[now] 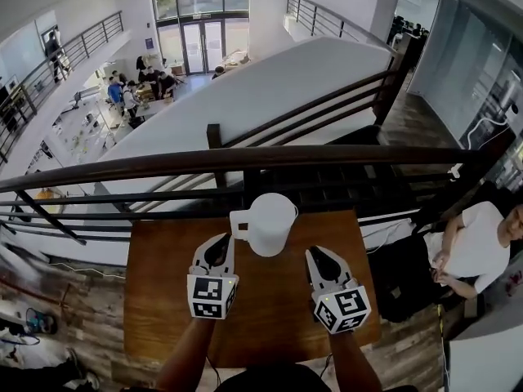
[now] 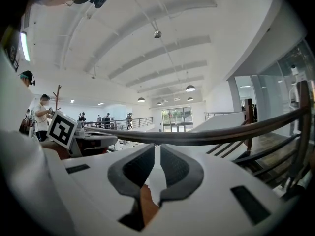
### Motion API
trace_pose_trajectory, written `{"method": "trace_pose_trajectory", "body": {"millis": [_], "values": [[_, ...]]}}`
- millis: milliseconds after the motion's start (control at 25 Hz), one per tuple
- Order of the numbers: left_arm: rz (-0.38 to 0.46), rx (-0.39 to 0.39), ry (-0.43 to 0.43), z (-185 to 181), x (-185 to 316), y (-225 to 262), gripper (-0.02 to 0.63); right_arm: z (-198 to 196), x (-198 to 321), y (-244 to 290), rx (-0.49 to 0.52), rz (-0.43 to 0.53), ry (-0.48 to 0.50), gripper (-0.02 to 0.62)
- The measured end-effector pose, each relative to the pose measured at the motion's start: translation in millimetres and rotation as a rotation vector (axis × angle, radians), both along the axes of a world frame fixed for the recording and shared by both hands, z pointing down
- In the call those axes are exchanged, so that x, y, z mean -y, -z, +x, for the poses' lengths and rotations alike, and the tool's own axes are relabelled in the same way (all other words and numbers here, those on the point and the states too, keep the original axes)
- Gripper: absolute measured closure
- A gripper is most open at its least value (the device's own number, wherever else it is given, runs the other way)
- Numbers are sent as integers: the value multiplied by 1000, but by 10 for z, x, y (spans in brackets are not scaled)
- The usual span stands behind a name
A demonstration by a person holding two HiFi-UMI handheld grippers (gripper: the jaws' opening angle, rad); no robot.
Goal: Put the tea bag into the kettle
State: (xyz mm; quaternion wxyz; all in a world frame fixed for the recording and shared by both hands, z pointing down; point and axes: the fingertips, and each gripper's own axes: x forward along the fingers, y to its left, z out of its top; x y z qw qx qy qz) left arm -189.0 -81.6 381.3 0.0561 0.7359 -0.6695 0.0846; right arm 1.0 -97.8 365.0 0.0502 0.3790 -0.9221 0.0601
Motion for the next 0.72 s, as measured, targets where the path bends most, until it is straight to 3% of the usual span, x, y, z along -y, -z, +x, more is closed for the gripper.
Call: {"method": "trace_pose_trajectory", "body": {"millis": [320, 720], "values": [[-75, 14, 9, -208, 895, -353, 601, -108, 608, -223, -15, -42, -1, 562], [-154, 9, 15, -234, 1250, -798, 601, -338, 1201, -584, -22, -75, 33, 562]]}}
